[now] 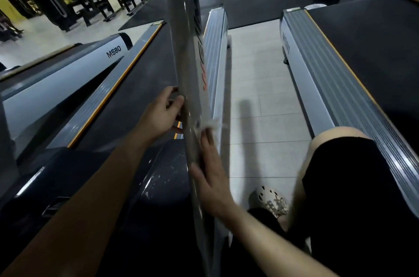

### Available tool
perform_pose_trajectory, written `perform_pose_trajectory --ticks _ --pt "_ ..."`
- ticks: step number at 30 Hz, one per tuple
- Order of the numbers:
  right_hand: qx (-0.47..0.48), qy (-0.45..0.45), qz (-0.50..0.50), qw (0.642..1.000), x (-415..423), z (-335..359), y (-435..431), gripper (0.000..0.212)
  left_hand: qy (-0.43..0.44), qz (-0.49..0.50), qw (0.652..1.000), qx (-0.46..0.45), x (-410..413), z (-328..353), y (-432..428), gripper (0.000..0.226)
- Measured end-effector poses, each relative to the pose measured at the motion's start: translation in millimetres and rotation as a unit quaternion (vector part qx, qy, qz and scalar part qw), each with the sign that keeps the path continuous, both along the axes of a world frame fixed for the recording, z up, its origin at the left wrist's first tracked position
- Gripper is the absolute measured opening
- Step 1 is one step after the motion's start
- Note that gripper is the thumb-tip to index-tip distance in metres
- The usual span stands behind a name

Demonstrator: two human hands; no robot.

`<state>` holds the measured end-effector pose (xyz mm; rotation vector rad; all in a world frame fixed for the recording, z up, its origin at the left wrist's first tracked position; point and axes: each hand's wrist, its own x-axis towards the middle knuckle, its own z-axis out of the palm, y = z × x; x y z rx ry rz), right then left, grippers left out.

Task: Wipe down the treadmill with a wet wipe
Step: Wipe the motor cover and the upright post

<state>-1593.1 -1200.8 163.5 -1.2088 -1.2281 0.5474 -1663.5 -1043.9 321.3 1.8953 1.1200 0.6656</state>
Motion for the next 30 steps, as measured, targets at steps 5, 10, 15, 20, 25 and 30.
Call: perform_pose_trajectory --ticks 5,10,15,20,25,30 --pt "-0.088 0.066 0.020 0.994 23.2 -9.9 24.6 0.066 0.026 0.004 0.999 0.019 -2.6 0.6 0.4 0.027" --pt "-0.161 0.181 0.019 0.970 56.0 65.3 83.8 0.078 0.028 0.002 0.999 0.032 1.8 4.6 -5.5 0.030" --pt "-0.288 0.244 0.036 0.925 10.5 -50.9 -5.8 0.070 0.029 0.005 0.999 0.023 5.1 7.7 -13.0 0.036" --pt "-0.405 0.276 0.054 0.870 34.6 -41.1 11.2 0.103 0.031 -0.005 0.999 0.030 3.6 9.7 -16.9 0.037" --pt "-0.377 0.276 0.026 0.884 40.5 -17.0 14.5 0.075 0.018 0.004 1.000 0.025 3.8 6.8 -14.0 0.037" --pt "-0.504 0.316 0.174 0.785 7.0 -36.3 -36.7 0.073 0.005 -0.003 1.000 0.001 -0.8 6.1 -14.3 0.034"
